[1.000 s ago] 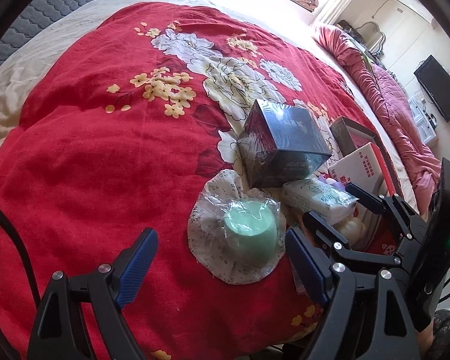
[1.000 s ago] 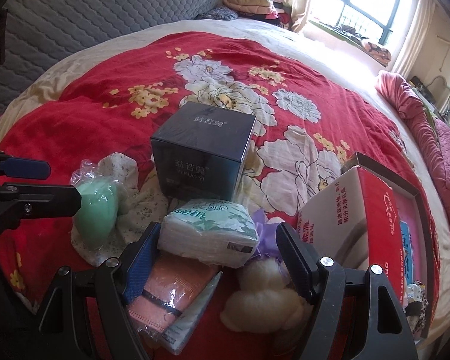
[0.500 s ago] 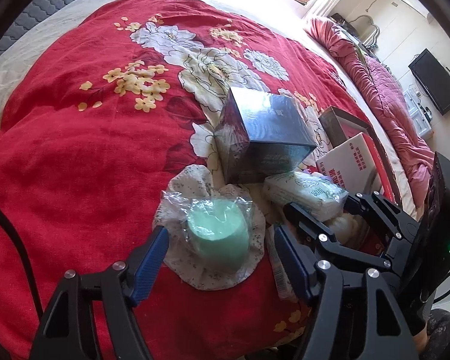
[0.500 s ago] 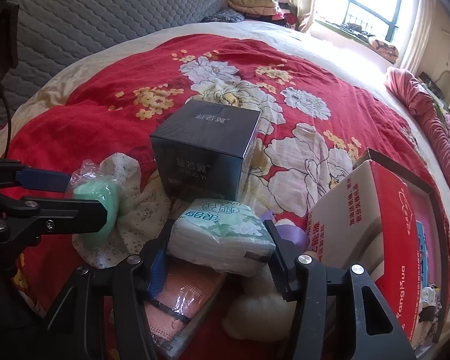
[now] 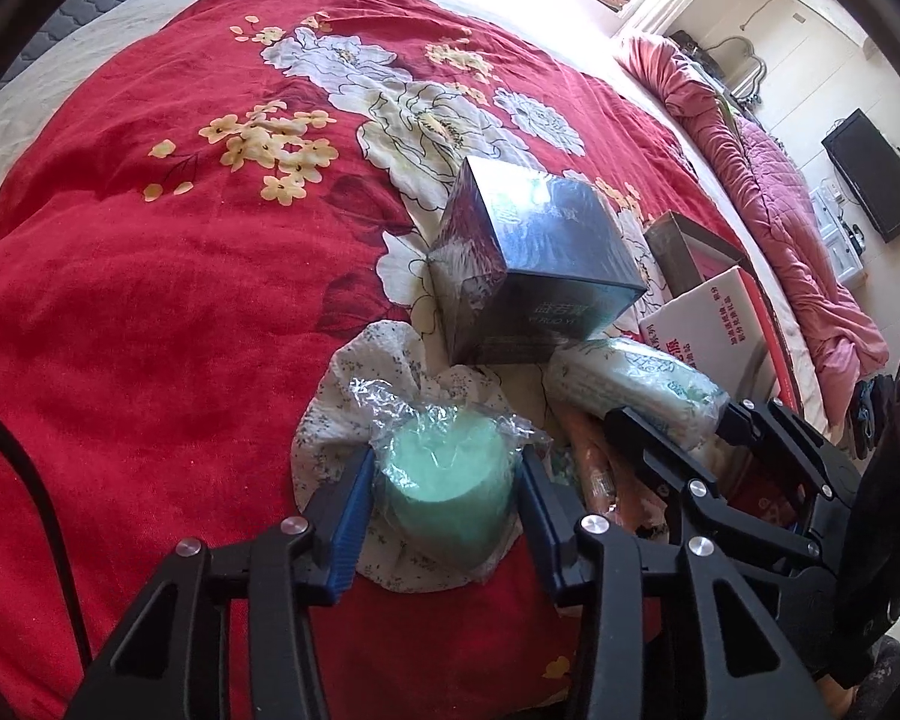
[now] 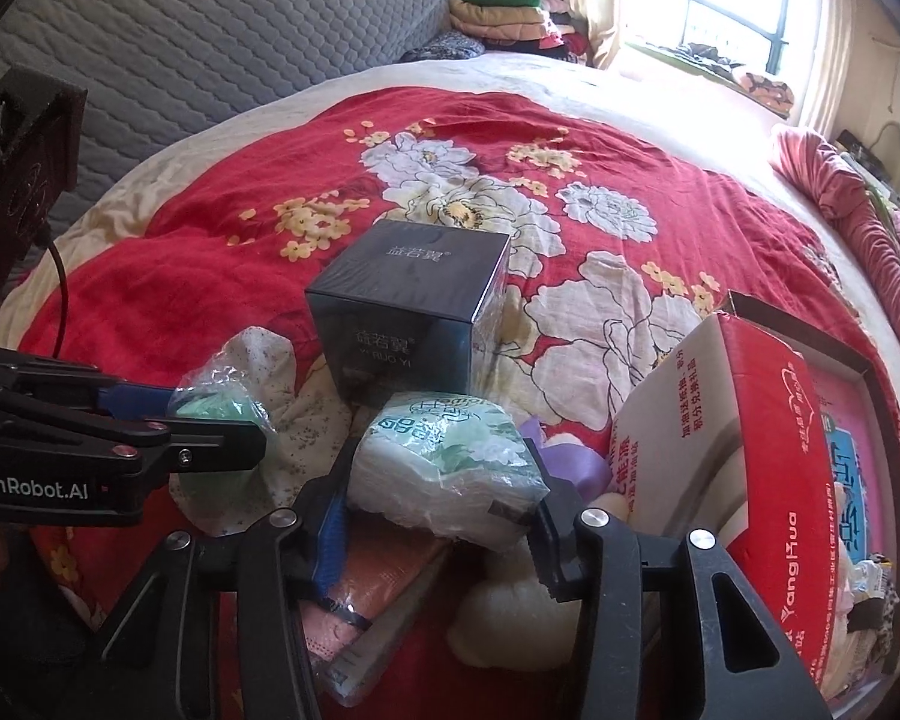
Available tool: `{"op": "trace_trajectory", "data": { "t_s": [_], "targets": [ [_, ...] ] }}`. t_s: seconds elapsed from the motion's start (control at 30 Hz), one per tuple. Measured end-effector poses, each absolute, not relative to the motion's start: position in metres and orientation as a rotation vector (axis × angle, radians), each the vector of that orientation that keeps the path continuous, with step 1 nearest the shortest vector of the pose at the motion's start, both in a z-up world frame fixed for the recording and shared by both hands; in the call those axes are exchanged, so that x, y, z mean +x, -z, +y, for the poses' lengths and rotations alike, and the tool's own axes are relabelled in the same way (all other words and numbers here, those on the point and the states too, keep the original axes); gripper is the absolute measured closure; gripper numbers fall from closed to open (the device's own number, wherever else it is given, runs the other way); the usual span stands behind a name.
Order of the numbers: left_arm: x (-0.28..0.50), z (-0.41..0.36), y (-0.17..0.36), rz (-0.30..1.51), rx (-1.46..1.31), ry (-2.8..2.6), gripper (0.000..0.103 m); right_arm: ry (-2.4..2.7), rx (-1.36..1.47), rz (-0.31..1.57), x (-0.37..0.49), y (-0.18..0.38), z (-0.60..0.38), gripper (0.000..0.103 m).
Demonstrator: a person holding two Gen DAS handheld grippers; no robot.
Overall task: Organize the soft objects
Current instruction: 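Lift the green soap with the left gripper while the right lifts the tissue packet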
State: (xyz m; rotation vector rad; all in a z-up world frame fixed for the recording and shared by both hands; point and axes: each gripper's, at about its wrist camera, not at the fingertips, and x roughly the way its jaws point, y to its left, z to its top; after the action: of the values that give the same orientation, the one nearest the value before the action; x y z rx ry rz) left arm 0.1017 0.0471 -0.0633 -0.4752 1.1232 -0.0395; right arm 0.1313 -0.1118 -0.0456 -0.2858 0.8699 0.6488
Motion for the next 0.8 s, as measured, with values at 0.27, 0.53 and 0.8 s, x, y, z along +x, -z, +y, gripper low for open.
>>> {"op": "trace_trajectory", "data": {
  "t_s": [0.27,0.53,0.8],
  "targets": [
    [0.092,0.053,0.043,1.071,-0.493,0.047,0.058,-0.665,-0.220,0.840,0.127,0.034,-0.123,0.055],
    [0.086,0.052,0.029,1.049,-0.459,0.020,0.058,-0.683,-0.188,0.792,0.119,0.016,-0.132,0.055],
    [0.085,0.040,0.016,1.036,-0.419,0.011,0.058,-0.697,-0.172,0.787,0.114,0.010,-0.136,0.055]
  ]
}}
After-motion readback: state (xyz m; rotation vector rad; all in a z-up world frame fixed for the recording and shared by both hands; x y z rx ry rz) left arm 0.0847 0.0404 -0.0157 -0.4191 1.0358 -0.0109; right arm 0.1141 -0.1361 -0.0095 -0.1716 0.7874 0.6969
